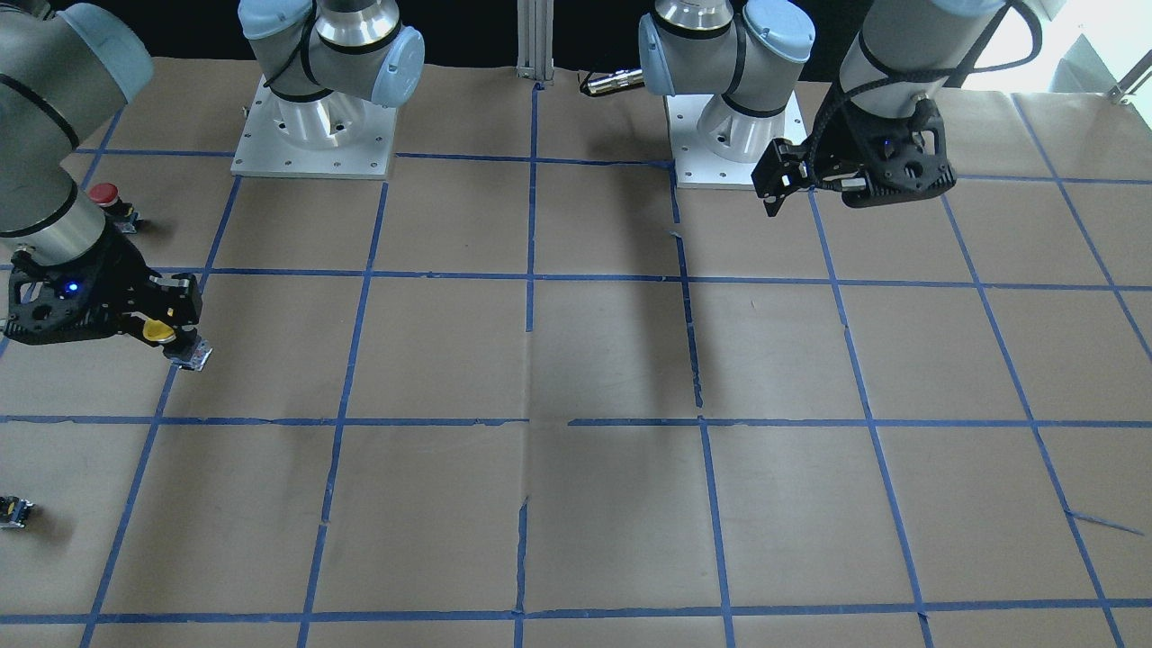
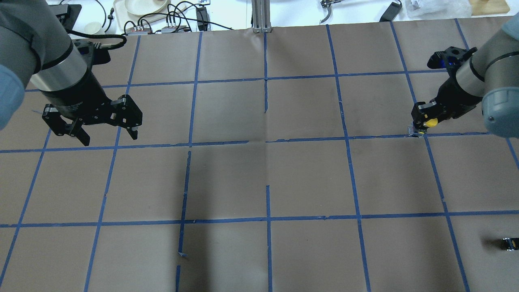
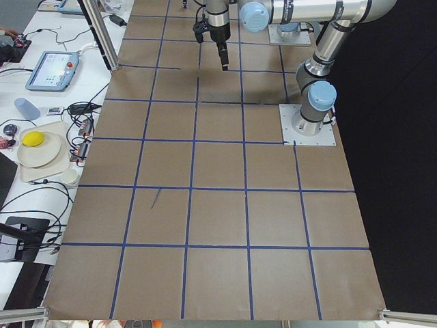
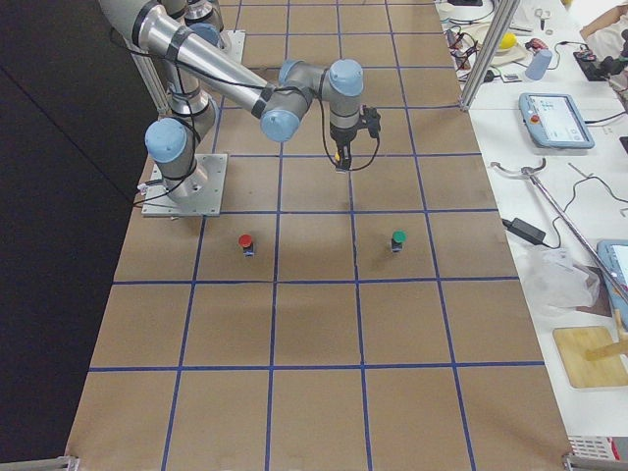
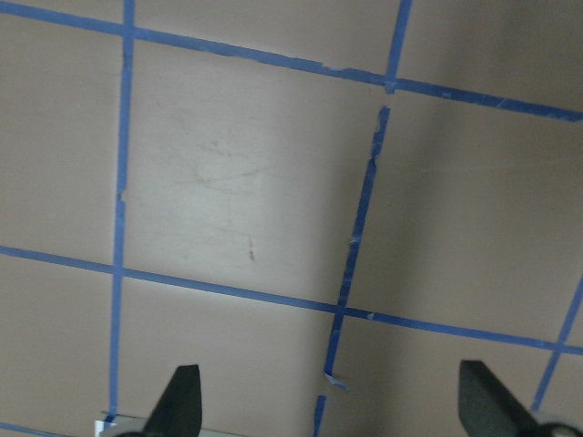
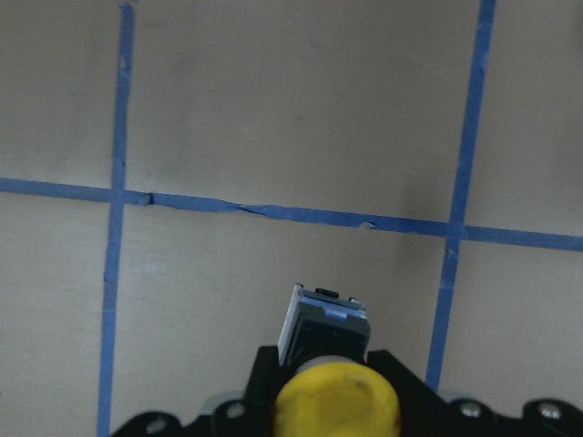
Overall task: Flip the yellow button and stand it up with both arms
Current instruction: 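Carry the button away with the right gripper while the left arm withdraws, then lower the button upright onto the table beside the green button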
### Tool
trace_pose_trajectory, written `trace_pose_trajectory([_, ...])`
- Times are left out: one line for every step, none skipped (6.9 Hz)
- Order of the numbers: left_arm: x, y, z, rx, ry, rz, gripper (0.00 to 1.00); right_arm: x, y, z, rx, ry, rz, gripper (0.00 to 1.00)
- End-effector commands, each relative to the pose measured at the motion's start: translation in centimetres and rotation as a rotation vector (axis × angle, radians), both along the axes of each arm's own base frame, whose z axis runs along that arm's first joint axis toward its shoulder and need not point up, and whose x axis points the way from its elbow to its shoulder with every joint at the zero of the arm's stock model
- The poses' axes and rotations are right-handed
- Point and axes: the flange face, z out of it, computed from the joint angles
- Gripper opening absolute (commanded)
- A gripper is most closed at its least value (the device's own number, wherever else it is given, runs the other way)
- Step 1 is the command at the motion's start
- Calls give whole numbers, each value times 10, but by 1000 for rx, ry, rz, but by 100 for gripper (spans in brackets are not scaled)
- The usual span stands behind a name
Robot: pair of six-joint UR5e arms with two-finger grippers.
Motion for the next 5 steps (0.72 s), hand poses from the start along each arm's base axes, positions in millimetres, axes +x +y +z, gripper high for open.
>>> trace_pose_trajectory([2,5,9,-13,8,2,100,-60,11,-35,67,28,-267,3])
trace_pose_trajectory([-2,7,8,-13,18,-1,100,-82,17,-38,85,56,-363,5])
trace_pose_trajectory([-4,8,0,4,33,2,100,-112,21,-38,54,64,-490,5])
trace_pose_trajectory([-3,9,-4,11,32,7,100,-135,26,-44,49,66,-609,6])
trace_pose_trajectory([-4,14,5,-18,28,2,100,-170,41,-48,51,44,-791,7])
